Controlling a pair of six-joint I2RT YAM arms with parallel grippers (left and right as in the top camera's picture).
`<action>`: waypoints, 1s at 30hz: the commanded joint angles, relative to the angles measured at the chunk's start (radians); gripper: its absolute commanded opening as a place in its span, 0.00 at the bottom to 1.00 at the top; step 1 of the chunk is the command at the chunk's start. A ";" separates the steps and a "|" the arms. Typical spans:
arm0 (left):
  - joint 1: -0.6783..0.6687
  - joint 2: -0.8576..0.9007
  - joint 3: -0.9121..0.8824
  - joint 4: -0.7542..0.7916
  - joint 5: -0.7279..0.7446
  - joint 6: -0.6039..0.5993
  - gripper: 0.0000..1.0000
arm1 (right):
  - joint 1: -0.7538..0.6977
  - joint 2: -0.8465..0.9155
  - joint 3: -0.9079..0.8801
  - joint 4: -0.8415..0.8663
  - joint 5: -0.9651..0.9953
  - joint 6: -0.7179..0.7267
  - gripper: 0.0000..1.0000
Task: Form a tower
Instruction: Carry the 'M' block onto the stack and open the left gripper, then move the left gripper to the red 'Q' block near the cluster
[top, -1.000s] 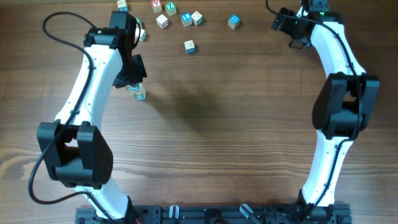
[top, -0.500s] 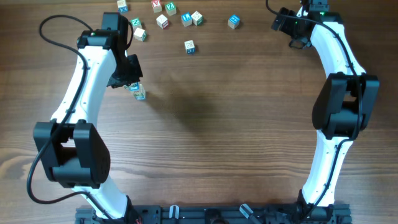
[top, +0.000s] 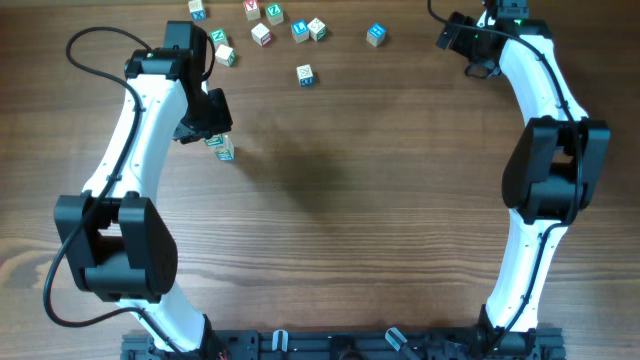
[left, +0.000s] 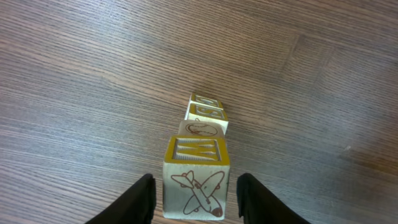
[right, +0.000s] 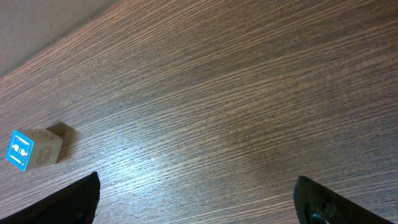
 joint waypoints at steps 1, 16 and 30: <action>0.004 0.011 -0.010 0.000 0.012 0.016 0.46 | 0.003 -0.039 0.001 0.003 0.005 -0.009 1.00; -0.008 0.009 0.216 0.116 -0.009 -0.021 0.67 | 0.003 -0.039 0.001 0.003 0.005 -0.009 1.00; -0.176 0.013 0.234 0.271 0.128 -0.069 0.65 | 0.003 -0.039 0.001 0.003 0.005 -0.009 1.00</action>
